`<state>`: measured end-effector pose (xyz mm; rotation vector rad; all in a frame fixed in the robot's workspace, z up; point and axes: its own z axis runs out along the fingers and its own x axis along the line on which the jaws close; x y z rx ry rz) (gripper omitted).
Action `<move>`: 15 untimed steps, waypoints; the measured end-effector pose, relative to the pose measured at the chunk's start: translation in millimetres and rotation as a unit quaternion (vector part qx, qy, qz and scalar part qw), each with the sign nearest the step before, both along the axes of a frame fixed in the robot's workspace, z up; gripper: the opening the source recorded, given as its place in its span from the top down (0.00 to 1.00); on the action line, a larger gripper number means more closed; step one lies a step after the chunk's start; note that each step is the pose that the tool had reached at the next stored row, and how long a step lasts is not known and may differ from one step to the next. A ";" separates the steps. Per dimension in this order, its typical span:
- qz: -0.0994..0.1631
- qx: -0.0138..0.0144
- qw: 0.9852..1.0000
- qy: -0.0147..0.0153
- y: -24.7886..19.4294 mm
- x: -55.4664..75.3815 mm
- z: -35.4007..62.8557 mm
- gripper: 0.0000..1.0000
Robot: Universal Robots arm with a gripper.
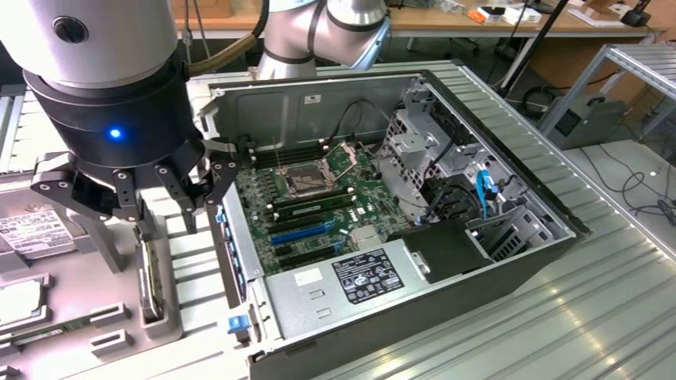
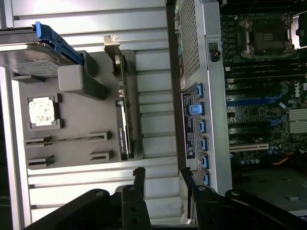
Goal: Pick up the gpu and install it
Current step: 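Pick up the gpu and move the gpu toward the slot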
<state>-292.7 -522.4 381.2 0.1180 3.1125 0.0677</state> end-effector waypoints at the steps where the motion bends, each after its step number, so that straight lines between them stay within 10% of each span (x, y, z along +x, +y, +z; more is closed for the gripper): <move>1: 0.000 0.000 1.000 0.000 0.0 0.0 -0.5 0.58; 15: 0.000 0.000 1.000 0.000 1.2 -5.9 -7.8 0.58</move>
